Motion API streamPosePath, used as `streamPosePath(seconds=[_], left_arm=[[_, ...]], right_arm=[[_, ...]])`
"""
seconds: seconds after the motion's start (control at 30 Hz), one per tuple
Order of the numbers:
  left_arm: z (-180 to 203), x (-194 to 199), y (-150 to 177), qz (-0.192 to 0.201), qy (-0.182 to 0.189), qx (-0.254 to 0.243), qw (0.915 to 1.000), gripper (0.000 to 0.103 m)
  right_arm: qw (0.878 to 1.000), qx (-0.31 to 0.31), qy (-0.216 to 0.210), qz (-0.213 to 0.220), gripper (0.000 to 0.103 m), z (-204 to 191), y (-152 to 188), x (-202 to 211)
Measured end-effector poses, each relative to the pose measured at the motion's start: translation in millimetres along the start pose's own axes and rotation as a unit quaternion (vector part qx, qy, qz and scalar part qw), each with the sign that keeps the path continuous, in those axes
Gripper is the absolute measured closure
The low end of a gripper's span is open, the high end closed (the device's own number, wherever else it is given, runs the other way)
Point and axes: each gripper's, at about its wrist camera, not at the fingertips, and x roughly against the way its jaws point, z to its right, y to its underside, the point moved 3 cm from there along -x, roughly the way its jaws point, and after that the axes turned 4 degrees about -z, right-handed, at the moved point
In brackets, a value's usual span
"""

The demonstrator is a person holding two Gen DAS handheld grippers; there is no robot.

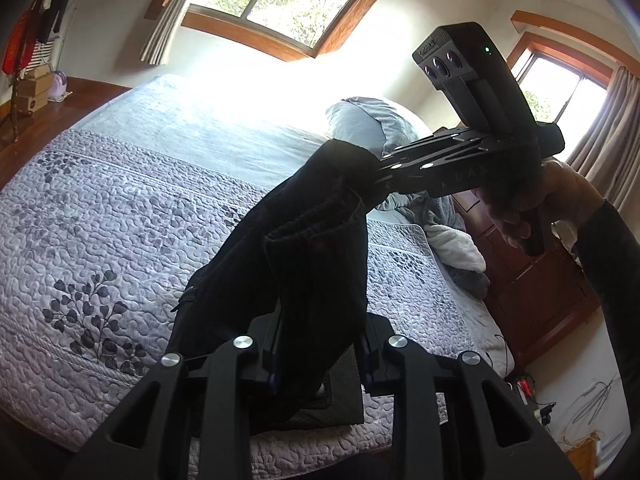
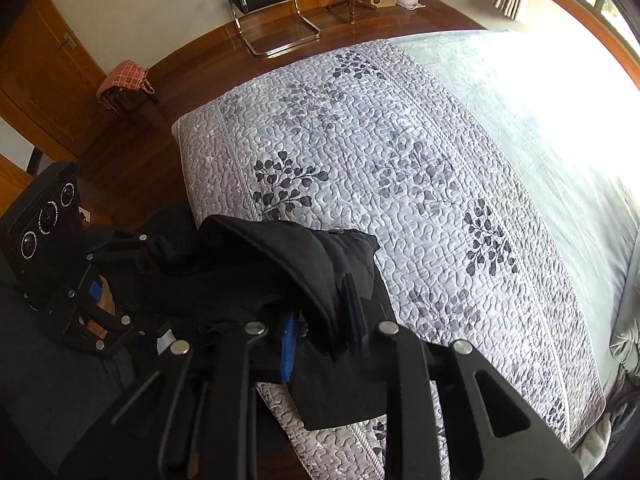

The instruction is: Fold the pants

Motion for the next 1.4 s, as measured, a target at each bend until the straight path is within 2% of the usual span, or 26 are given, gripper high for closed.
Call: streamPosePath(seconds=[0.53, 1.4], left_arm=[[46, -36, 19, -0.039, -0.004, -0.053, 0.9978, 0.075], [89, -102, 57, -0.096, -0.015, -0.109, 0.9894, 0.074]], right_arm=[[1.000, -0.010, 0.017, 0.017, 0.085, 18, 61, -1], [0.999, -0.034, 0.020, 0.029, 0.086, 54, 139, -35]])
